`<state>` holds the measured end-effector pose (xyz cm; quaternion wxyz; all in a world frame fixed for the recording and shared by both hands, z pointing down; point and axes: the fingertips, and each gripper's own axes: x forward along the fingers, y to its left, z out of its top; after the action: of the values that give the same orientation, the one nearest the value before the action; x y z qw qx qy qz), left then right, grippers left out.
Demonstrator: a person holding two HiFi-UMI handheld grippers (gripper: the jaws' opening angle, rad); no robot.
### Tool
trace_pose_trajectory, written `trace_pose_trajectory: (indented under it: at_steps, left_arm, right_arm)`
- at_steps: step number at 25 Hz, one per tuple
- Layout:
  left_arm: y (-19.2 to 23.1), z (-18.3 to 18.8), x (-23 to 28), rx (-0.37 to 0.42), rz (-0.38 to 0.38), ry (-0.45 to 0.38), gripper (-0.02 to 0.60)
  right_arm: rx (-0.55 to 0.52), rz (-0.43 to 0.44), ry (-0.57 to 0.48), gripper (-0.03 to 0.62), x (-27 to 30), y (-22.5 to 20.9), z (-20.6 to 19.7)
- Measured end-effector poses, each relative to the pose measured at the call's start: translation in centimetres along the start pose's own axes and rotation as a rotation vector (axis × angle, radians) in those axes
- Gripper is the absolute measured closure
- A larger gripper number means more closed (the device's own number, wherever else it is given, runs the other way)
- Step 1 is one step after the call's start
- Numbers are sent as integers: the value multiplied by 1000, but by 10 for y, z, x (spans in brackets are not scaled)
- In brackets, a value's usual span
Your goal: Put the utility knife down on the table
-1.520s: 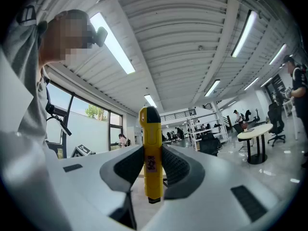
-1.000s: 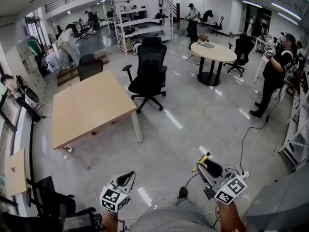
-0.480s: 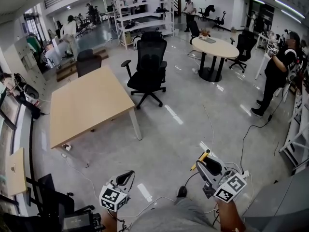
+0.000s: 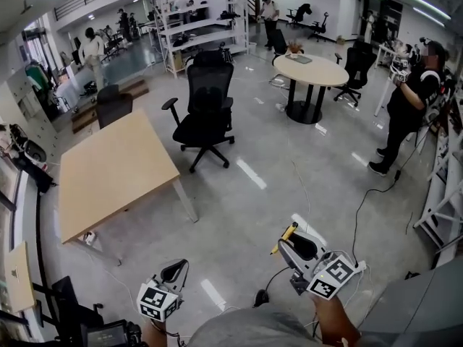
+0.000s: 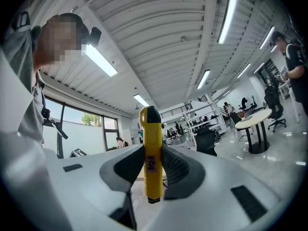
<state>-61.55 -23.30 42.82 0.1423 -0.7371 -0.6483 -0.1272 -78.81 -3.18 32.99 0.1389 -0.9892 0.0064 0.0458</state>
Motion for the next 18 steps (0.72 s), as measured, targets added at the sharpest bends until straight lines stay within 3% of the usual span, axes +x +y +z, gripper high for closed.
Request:
trace_pose_trajectory:
  at_steps: [4,12,18]
  left_arm:
    - [11,22,41,-11,30,9,576]
    - [-5,63,130,11,-10,6,577]
    - [0,70,182,21,-56,19,577]
  right_arm:
    - [2,28,3,476,20,-42,17]
    - [-4,-5,10,476,9,-131,41]
    - [25,-45,24,476,14,-174,33]
